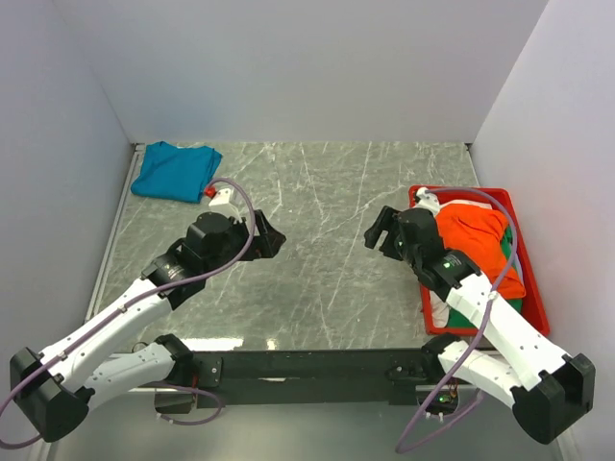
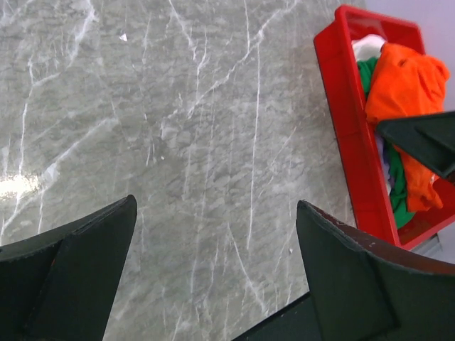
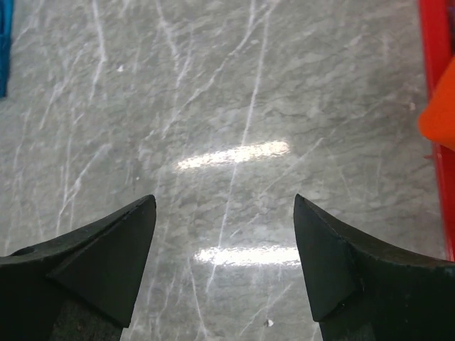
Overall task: Fold and stack the t-shirts
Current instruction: Grab the tshirt from the pile
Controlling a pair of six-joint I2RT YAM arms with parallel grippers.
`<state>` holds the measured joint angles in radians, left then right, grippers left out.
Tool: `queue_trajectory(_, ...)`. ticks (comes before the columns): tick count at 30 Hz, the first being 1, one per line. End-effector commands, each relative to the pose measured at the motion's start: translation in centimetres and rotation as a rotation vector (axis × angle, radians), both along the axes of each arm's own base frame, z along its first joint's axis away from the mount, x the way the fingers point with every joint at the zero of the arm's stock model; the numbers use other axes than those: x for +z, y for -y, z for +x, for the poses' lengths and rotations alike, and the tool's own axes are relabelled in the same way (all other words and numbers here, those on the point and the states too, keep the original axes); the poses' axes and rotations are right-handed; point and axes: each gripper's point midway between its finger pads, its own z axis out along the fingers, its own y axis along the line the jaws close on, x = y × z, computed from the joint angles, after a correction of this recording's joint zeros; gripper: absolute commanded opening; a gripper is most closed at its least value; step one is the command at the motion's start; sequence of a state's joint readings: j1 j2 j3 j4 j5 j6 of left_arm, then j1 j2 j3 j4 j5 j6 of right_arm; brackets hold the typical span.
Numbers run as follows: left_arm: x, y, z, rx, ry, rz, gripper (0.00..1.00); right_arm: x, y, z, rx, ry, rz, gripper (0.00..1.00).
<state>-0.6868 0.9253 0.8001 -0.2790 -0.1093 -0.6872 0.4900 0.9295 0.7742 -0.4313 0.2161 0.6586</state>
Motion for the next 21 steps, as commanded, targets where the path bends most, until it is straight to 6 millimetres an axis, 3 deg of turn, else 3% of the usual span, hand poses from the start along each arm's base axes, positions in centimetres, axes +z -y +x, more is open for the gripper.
queue_trajectory(1,1.5,0.9,-0.3,-0.064,0.011,0.005,0.99,1.3,1.8,0.9,-0.123,0.019,-0.021,0.84)
queue_trajectory(9,1.8,0.9,-1.9,-0.145,-0.012,0.033,1.0,1.8,6.3,1.9,-0.304,0.004,-0.106,0.84)
queue_trajectory(12,2.1,0.4,-2.2,-0.146,0.009,0.054,0.99,2.1,9.4,3.1,-0.389,-0.027,-0.121,0.84)
queue_trajectory(13,2.3,0.2,-2.2,-0.146,0.017,0.058,0.99,3.2,11.3,3.6,-0.448,-0.015,-0.127,0.84)
queue_trajectory(17,2.0,-0.8,-1.8,-0.109,0.015,0.12,0.99,4.3,16.3,3.6,-0.612,-0.046,-0.172,0.84)
queue_trajectory(20,1.6,-1.1,-1.7,-0.101,0.013,0.145,1.0,4.1,19.1,3.2,-0.7,-0.071,-0.158,0.84)
queue_trajectory(21,1.3,-1.1,-1.7,-0.109,0.009,0.149,0.99,3.9,19.0,3.5,-0.69,-0.073,-0.135,0.84)
